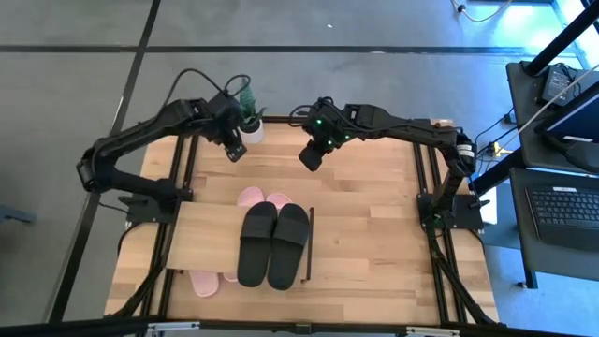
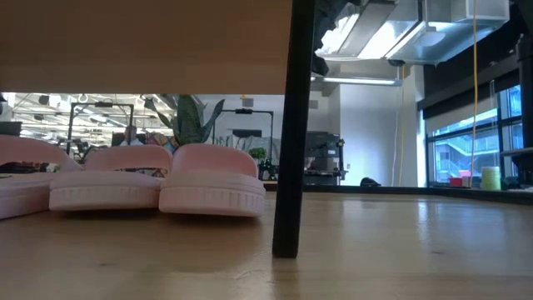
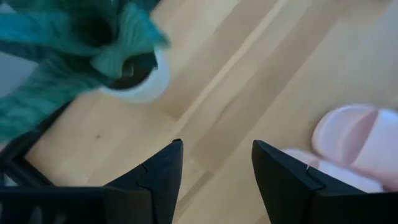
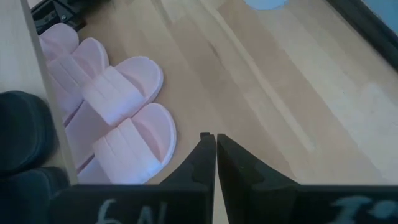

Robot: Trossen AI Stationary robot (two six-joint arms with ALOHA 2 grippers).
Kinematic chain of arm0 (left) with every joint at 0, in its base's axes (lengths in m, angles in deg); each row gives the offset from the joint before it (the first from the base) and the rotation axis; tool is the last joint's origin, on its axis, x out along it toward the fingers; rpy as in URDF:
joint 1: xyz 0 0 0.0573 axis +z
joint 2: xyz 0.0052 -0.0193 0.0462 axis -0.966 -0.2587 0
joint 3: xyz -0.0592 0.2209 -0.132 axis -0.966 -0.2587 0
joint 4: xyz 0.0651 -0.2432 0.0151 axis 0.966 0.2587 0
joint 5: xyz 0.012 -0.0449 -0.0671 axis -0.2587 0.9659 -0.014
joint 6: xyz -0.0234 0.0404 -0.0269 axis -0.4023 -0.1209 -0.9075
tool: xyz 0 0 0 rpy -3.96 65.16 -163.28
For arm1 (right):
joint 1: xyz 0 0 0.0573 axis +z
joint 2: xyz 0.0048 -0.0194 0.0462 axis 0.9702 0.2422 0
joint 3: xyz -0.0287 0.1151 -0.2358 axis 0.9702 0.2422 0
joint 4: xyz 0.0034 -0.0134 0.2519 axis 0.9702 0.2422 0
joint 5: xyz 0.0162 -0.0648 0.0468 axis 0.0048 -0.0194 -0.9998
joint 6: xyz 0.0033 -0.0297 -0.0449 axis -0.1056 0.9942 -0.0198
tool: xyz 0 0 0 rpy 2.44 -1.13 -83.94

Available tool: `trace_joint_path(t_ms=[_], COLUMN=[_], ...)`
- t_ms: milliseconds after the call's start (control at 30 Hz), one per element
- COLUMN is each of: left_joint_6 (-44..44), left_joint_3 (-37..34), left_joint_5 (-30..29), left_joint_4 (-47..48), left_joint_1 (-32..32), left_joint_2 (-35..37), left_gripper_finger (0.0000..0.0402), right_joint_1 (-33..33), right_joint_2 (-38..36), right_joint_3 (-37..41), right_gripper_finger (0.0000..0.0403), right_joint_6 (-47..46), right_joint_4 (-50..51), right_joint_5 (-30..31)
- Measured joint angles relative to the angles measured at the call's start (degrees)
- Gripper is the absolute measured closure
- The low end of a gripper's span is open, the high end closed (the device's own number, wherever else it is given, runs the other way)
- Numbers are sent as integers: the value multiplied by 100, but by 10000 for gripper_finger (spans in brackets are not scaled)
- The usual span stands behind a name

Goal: Pick and place slides into the shelf
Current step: Adjust the pink slides under the shelf

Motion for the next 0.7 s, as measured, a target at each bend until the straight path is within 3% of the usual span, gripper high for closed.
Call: trace_joint_path(t_ms=[267,700], left_joint_6=[432,373], left_joint_3=[-669,-859], left_joint_5=[190,-97], left_joint_4=[-17,-8], left_joint_1=[63,168], left_joint_2=[-335,-1337], left_gripper_finger=[217,217], right_joint_1=[11,231], right_joint_2=[134,175], right_joint_3=[-3,-2], right_gripper_finger=[384,384], right_joint_6=[-269,203], right_joint_4=[21,186], right_joint_5=[0,2])
